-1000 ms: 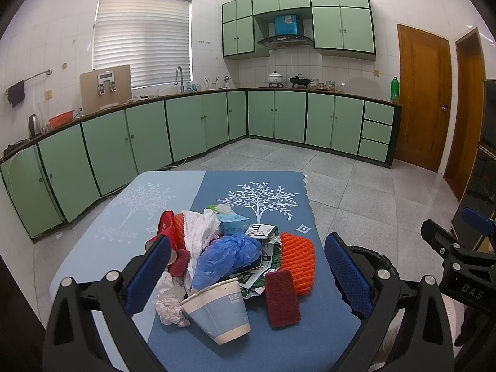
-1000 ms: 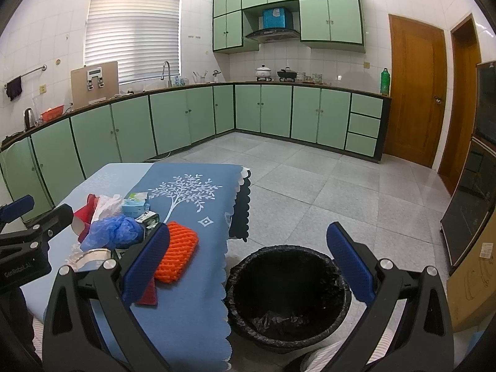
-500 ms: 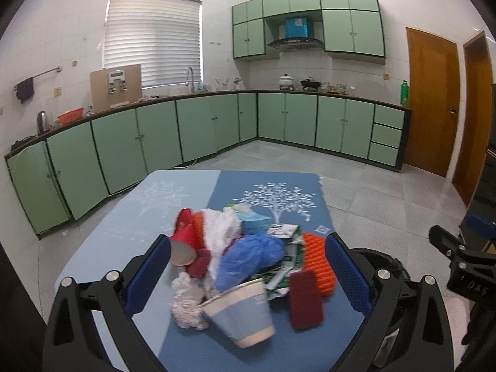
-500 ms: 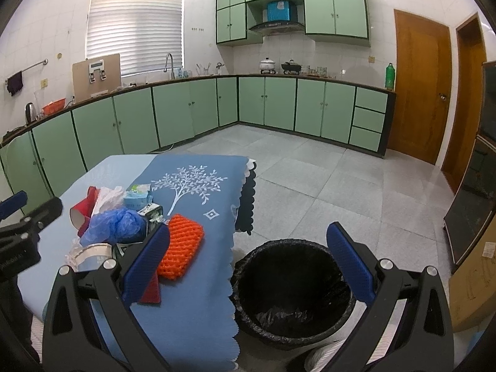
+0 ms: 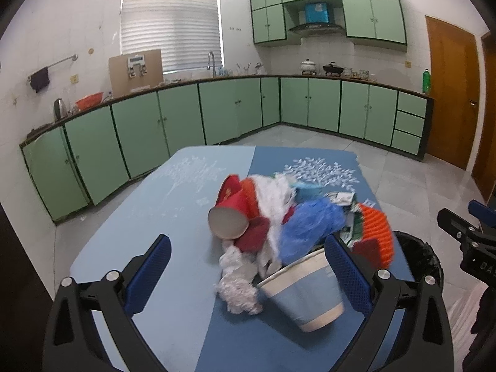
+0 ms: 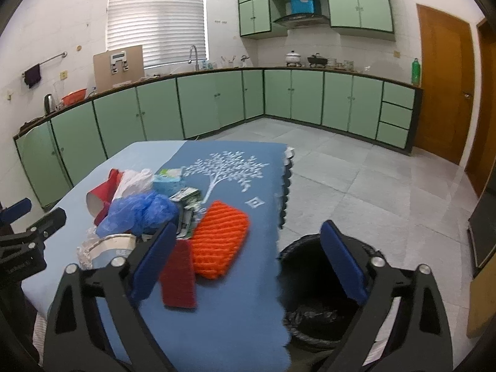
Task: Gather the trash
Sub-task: 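Grasp the red scouring pad with the right gripper while the left gripper approaches the paper cup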
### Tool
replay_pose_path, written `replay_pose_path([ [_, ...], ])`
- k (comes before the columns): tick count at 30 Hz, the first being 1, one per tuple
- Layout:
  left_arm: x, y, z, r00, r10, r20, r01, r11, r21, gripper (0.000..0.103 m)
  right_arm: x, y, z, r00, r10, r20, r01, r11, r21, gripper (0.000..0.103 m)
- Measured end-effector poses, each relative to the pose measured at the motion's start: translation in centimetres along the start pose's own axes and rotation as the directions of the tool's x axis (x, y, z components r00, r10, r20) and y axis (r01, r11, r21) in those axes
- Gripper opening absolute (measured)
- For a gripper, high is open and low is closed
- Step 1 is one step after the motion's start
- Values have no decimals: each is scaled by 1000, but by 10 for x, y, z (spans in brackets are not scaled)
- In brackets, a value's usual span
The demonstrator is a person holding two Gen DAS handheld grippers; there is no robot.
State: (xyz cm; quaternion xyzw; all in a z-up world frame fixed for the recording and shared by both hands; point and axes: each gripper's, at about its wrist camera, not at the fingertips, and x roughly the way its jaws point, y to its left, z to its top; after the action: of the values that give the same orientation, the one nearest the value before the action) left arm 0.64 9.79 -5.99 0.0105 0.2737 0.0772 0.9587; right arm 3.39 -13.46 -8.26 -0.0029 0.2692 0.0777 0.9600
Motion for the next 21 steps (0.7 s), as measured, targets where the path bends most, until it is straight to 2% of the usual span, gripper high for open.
replay_pose_path([
  [4,11,8,-9,999,4,-40,-5,1000,-21,93,16,19,-9,999,27,-32,-28,999,-29,81],
  [11,16,22,-19,998,22,-64,-24,999,-35,92,45,38,-29,990,76,-120,-80,997,-24,65],
  [17,23,25,-26,996,15,-92,-19,999,-43,92,56,50,-40,982,93,-164,-101,994,-42,55],
  [21,25,27,-29,995,11,-102,-17,999,-52,92,59,54,-47,978,96,-187,-107,993,-48,54],
])
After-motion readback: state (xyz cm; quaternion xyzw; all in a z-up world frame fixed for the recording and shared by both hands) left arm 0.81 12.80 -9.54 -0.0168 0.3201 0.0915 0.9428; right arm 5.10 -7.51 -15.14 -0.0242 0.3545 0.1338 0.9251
